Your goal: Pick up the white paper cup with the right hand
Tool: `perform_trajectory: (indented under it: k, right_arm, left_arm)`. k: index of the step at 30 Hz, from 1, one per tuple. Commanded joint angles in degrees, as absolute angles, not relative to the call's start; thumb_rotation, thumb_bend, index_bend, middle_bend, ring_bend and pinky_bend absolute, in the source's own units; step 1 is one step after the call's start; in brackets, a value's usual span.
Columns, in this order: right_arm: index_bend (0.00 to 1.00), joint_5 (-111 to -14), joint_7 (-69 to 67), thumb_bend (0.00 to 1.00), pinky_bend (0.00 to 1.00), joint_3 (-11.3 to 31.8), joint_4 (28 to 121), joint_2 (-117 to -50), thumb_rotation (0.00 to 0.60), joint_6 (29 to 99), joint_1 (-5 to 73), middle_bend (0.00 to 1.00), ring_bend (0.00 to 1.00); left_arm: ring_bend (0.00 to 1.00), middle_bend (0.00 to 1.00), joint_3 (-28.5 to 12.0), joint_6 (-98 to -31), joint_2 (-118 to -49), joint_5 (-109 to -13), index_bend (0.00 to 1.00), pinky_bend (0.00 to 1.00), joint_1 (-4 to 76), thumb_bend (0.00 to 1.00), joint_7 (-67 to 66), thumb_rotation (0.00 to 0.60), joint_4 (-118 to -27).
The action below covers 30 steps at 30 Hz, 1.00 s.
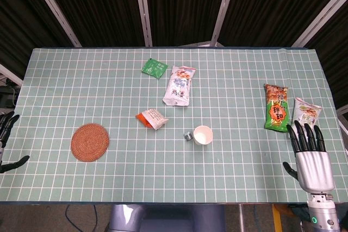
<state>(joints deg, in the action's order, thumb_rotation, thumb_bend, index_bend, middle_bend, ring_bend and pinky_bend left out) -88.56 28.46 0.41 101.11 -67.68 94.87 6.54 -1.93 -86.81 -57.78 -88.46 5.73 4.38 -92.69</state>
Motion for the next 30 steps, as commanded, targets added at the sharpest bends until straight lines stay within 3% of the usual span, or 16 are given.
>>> perform_trajectory:
  k: [1, 9, 21, 30]
  right_arm:
    - [0.00, -88.69, 28.57, 0.00, 0.00, 0.54, 101.08, -67.76, 0.600, 94.63, 6.40, 0.00, 0.00]
    - [0.00, -91.27, 34.02, 0.00, 0.00, -0.51, 99.78, -69.80, 0.600, 89.52, 8.07, 0.00, 0.00]
    - [0.00, -96.48, 58.37, 0.00, 0.00, 1.07, 96.06, -75.46, 0.600, 68.78, 20.98, 0.00, 0.00]
    - [0.00, -95.44, 69.70, 0.00, 0.00, 3.48, 90.32, -84.46, 0.600, 56.01, 29.36, 0.00, 0.00]
  left_arm:
    - [0.00, 0.00, -1.86, -86.81, -57.71, -88.57, 0.00, 0.00, 5.68, 0.00, 4.55, 0.600, -92.71]
    - [0.00, 0.00, -1.98, -87.02, -57.63, -88.61, 0.00, 0.00, 5.59, 0.00, 4.82, 0.600, -92.93]
    - [0.00, 0.00, -2.91, -84.85, -58.89, -87.15, 0.00, 0.00, 7.02, 0.00, 2.69, 0.600, -92.30]
    - [0.00, 0.00, -3.63, -83.39, -59.50, -85.11, 0.00, 0.00, 7.57, 0.00, 3.58, 0.600, -90.85]
